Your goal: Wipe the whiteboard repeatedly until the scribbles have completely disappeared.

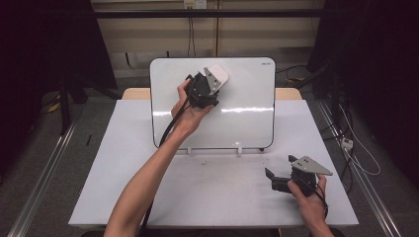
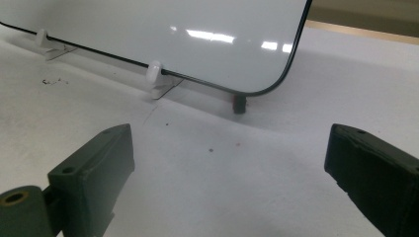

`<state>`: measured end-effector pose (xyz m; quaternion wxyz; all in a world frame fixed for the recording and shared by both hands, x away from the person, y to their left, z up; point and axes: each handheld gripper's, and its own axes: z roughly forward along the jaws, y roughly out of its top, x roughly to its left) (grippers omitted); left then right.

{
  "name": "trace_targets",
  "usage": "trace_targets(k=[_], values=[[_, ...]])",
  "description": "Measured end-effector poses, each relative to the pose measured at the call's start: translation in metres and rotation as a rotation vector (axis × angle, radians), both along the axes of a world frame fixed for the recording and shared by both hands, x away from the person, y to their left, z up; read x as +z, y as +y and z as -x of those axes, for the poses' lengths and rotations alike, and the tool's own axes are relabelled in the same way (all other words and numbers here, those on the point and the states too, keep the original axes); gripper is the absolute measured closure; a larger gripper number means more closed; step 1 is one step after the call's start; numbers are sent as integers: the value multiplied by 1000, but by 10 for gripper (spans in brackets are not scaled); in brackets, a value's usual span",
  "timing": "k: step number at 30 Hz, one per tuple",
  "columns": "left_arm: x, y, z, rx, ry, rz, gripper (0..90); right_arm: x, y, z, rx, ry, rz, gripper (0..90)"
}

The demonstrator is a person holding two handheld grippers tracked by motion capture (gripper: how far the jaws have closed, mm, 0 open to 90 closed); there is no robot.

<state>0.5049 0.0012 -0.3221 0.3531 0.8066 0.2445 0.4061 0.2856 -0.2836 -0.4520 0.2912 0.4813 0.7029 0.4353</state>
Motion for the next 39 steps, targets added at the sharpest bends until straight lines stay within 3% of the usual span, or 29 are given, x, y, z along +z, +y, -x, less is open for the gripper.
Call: trace_targets(k=[2, 7, 9, 17, 21, 24, 25, 27, 30, 33, 36, 39], values=[[1, 5, -2, 8, 14, 23, 310, 0, -1, 1, 2, 1, -1, 52], [1, -2, -3, 36, 12, 15, 311, 0, -3, 2, -7, 1, -6, 51], [4, -4, -4, 31, 16, 30, 312, 0, -2, 2, -4, 3, -3, 51], [9, -40, -7, -33, -9, -45, 312, 1, 1, 0, -1, 1, -1, 51], [-1, -67, 1, -104, 11, -112, 312, 1, 1, 0, 1, 1, -5, 52], [-6, -74, 9, -133, 1, -132, 313, 0, 0, -1, -2, 5, -5, 51], [-5, -71, 10, -145, 0, -117, 313, 0, 0, -1, 2, 6, -6, 51], [-5, -65, 9, -185, 61, -72, 313, 0, 0, -2, 3, 4, -3, 51], [-8, -60, 12, -193, 57, -52, 313, 0, 1, -4, 1, 8, -5, 51], [-8, -47, 14, -210, 69, 15, 313, 0, 4, -5, 12, 1, 0, 52], [-3, -30, 22, -205, 44, 56, 313, 0, 4, -5, 12, 5, 2, 52], [-5, -10, 31, -177, 52, 103, 313, -1, 3, -3, 7, 9, 3, 52]])
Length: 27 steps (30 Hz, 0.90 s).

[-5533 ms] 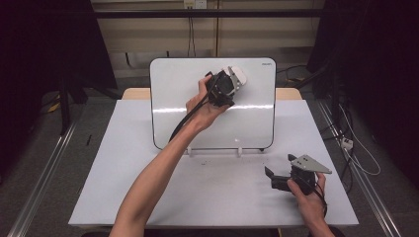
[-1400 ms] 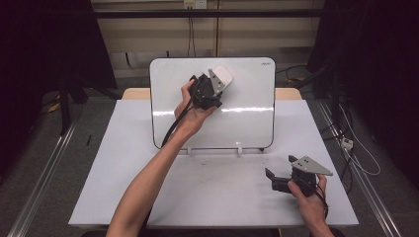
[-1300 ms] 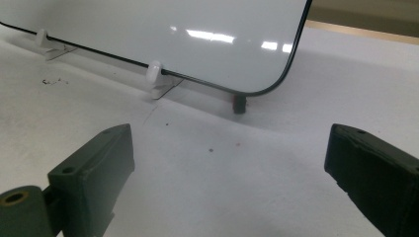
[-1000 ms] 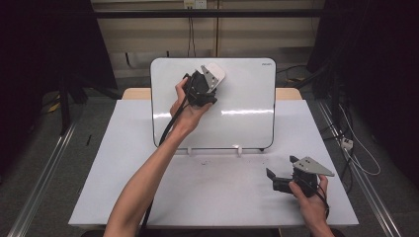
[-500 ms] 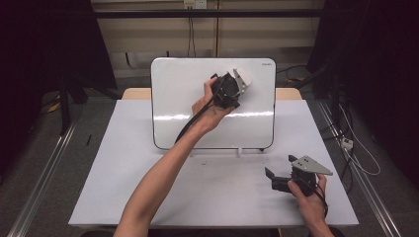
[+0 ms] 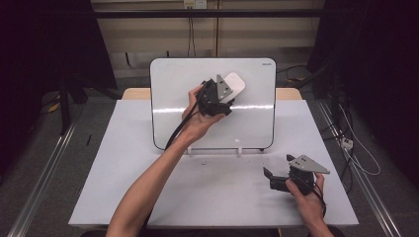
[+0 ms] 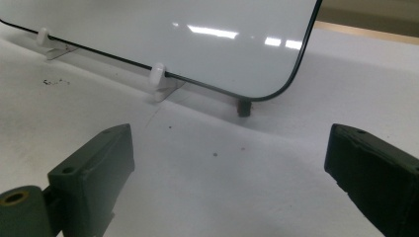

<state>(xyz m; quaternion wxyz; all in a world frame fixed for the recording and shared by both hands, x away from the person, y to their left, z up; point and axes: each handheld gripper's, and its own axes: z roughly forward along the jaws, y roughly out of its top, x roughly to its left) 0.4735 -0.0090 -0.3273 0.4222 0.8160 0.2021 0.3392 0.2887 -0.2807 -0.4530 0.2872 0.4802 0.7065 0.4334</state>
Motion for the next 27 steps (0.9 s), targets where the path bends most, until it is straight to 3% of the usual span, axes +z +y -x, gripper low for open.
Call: trace_targets(k=[5, 12, 18, 22, 27], values=[[-5, 32, 10, 66, 16, 50, 312, 2, 0, 4, -3, -11, -2, 51], [-3, 67, 20, 120, 31, 79, 312, 3, 2, 2, -8, -13, 1, 51], [-20, 95, 33, 156, 70, 94, 312, 2, 4, -1, -10, -5, 7, 51], [-34, 113, 41, 190, 86, 79, 312, 1, 4, -4, -5, -8, 11, 52], [-53, 127, 46, 233, 99, 30, 312, 0, 4, -6, 4, -1, 8, 51]])
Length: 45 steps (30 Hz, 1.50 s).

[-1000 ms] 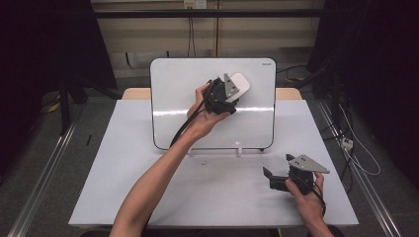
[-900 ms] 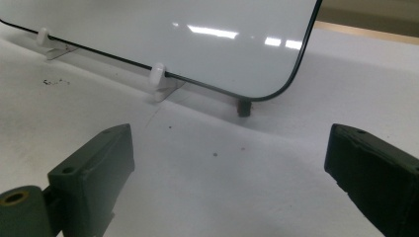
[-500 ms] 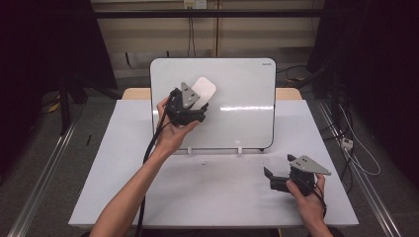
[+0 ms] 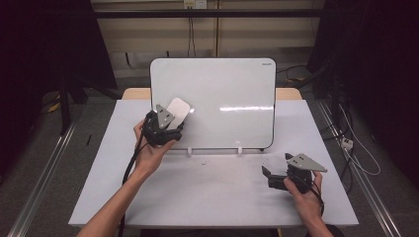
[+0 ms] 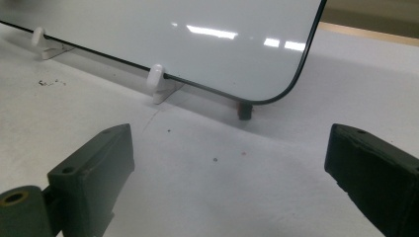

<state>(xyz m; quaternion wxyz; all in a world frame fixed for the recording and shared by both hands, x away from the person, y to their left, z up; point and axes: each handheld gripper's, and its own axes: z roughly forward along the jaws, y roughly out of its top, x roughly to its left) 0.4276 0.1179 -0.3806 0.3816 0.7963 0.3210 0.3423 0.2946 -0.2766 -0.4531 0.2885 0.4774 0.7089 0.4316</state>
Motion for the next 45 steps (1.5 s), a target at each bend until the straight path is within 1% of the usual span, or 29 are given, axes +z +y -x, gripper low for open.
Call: trace_targets(k=[1, 3, 4, 5, 7, 8, 10, 11, 12, 15, 17, 21, 22, 23, 24, 25, 27, 29, 31, 33, 34, 36, 38, 39, 40, 41, 43, 44, 45], values=[[-3, 1, 1, 5, 1, -9, 312, 1, 0, 1, 4, -3, -3, 52], [-11, 2, 0, -2, 20, -36, 312, 1, 0, 2, 7, -7, -3, 51], [-16, 1, 0, 2, 19, -40, 312, 1, 0, 2, 8, -6, -3, 52], [-20, 0, 0, -5, 34, -63, 312, 2, 0, 3, 7, -8, -3, 52], [-25, -2, 0, -16, 16, -89, 312, 2, 0, 3, 7, -11, -5, 51], [-26, -3, -1, -13, 12, -86, 312, 1, 0, 2, 4, -7, -5, 51], [-30, -5, -2, -6, 17, -108, 311, 1, -1, 1, -1, -2, -7, 51], [-32, -7, 0, -2, -2, -134, 310, 0, -1, 1, -2, -2, -6, 51], [-33, -8, 1, 1, -9, -152, 310, 0, -1, 1, -2, -1, -6, 52], [-33, -8, 1, 4, -3, -149, 310, 1, -2, 1, -5, -4, -6, 51], [-33, -9, 2, 8, -3, -159, 309, 0, -3, 2, -6, -4, -4, 51], [-34, -8, 3, 17, 2, -137, 303, 2, -2, 4, -7, -7, -4, 51], [-33, -7, 3, 13, 16, -135, 297, 2, -2, 4, -4, -11, -3, 51], [-33, -5, 3, 8, 22, -117, 276, 2, -2, 4, -5, -12, -2, 52], [-33, -4, 3, 17, 16, -120, 230, 3, -1, 5, -4, -13, -3, 51], [-32, -2, 3, 18, 20, -111, 191, 3, -1, 5, -5, -13, -3, 51], [-30, 0, 4, 16, 15, -80, 160, 2, -1, 5, -6, -10, -3, 51], [-29, 2, 5, -1, 38, -74, 106, 3, -1, 4, -7, -12, -5, 51], [-28, 2, 6, -14, 97, -49, 76, 3, -1, 4, -5, -11, -4, 51], [-26, 4, 8, -17, 100, -36, 60, 3, 0, 4, -4, -14, -2, 51], [-24, 4, 9, -11, 96, -22, 60, 3, 0, 4, -5, -14, -1, 51], [-20, 8, 12, -17, 98, -16, 56, 3, 0, 3, -7, -12, -1, 52], [-16, 12, 15, -30, 119, 22, 55, 2, -1, 3, -11, -11, -1, 51], [-15, 15, 16, -36, 131, 55, 55, 2, -1, 4, -11, -13, -3, 52], [-15, 19, 18, -50, 138, 76, 55, 3, -2, 4, -12, -13, -3, 51], [-15, 21, 20, -46, 139, 102, 55, 3, -2, 5, -14, -13, -3, 52], [-17, 27, 25, -37, 155, 112, 48, 2, -3, 6, -17, -12, -3, 51], [-18, 30, 27, -21, 158, 126, 48, 2, -4, 6, -20, -10, -4, 51], [-20, 33, 29, -19, 159, 146, 49, 2, -4, 7, -22, -10, -5, 51]])
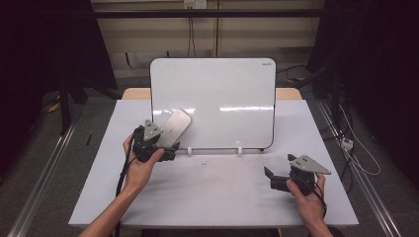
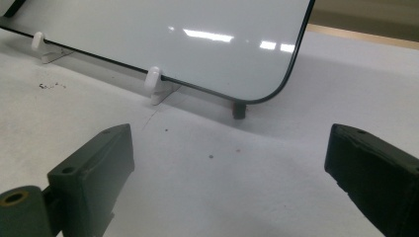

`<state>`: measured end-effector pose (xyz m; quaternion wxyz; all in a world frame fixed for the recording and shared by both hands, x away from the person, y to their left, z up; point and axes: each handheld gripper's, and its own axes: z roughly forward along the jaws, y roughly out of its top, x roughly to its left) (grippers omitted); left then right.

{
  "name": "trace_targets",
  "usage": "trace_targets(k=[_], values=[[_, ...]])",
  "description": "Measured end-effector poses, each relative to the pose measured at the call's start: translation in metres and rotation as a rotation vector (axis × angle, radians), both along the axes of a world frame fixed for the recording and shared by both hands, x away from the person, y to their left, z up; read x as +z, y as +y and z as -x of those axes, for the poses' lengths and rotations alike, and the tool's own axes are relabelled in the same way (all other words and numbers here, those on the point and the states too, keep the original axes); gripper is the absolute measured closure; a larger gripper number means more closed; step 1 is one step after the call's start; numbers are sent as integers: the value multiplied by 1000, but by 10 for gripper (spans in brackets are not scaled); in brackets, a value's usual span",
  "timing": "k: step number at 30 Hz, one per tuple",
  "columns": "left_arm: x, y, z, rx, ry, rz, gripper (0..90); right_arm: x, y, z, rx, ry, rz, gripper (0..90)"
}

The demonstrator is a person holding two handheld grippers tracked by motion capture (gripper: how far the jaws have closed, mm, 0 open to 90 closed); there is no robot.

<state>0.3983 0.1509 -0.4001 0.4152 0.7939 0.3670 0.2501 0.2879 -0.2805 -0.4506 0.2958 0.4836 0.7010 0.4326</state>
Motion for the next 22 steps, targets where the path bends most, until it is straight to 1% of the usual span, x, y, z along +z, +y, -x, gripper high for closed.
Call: trace_targets(k=[1, 2, 3, 4, 6, 7, 8, 9, 11, 13, 15, 17, 19, 21, 22], values=[[0, 4, 3, 2, 4, 17, 50, 0, 0, 0, 0, 0, 0, 51], [-1, 8, 7, 7, -11, 26, 50, 0, -1, 1, -3, 0, -1, 51], [-1, 10, 11, 23, -18, 25, 50, 0, -1, 1, -4, 1, -2, 51], [-1, 13, 14, 34, -12, 20, 50, 0, -1, 1, -5, 2, -2, 51], [-1, 20, 21, 47, 2, 41, 50, 0, -1, 1, -8, 2, 0, 51], [-2, 23, 25, 53, 0, 57, 50, 0, -1, 1, -9, 4, 0, 51], [-3, 27, 29, 54, -2, 56, 50, 0, -1, 1, -9, 4, 0, 51], [-5, 30, 33, 58, -7, 62, 50, 0, -1, 1, -9, 4, 0, 51], [-9, 36, 41, 51, 11, 78, 50, -1, -1, 1, -9, 6, 0, 51], [-13, 41, 48, 59, 15, 77, 50, -1, -2, 1, -12, 7, 2, 51], [-17, 45, 53, 62, 29, 93, 50, -2, -2, 1, -15, 10, 1, 51], [-21, 47, 57, 73, 32, 99, 50, -1, -3, 1, -19, 10, 1, 51], [-24, 48, 60, 71, 35, 97, 50, 0, -3, 1, -16, 6, 0, 51], [-22, 48, 62, 70, 32, 115, 50, 0, -3, 1, -15, 5, 2, 51], [-21, 49, 62, 65, 23, 110, 50, 0, -3, 1, -17, 8, 3, 51]])
